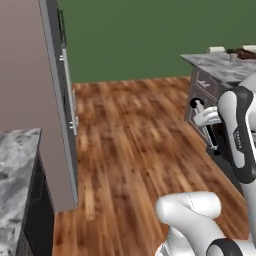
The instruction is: Take the tongs from the drawer on the left and place them on the dining counter next to the tray containing the kebab skewer.
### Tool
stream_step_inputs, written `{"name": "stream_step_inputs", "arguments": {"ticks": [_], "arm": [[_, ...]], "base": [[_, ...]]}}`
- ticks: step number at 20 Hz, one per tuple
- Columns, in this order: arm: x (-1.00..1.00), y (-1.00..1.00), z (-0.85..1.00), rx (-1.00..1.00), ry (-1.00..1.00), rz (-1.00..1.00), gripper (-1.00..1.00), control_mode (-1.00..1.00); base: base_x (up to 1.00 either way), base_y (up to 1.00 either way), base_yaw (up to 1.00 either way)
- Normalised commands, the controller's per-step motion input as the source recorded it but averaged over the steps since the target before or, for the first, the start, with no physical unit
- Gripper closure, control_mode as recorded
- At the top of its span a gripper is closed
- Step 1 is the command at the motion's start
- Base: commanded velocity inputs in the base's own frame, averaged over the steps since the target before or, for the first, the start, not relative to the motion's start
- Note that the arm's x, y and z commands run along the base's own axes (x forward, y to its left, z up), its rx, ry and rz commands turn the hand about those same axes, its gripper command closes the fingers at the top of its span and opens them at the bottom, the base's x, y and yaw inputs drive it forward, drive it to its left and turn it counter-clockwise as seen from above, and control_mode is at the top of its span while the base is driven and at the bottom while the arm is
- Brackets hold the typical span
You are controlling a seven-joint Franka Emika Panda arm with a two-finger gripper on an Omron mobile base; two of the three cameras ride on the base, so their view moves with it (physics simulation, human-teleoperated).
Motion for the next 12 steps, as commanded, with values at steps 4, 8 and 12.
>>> {"name": "stream_step_inputs", "arguments": {"ticks": [4,8,12], "arm": [[0.0,0.0,0.0,0.0,0.0,0.0,1.0,1.0],[0.0,0.0,0.0,0.0,0.0,0.0,1.0,1.0],[0.0,0.0,0.0,0.0,0.0,0.0,1.0,1.0]], "base": [[1.0,-0.06,0.0],[1.0,0.05,0.03],[1.0,0.27,0.04]]}}
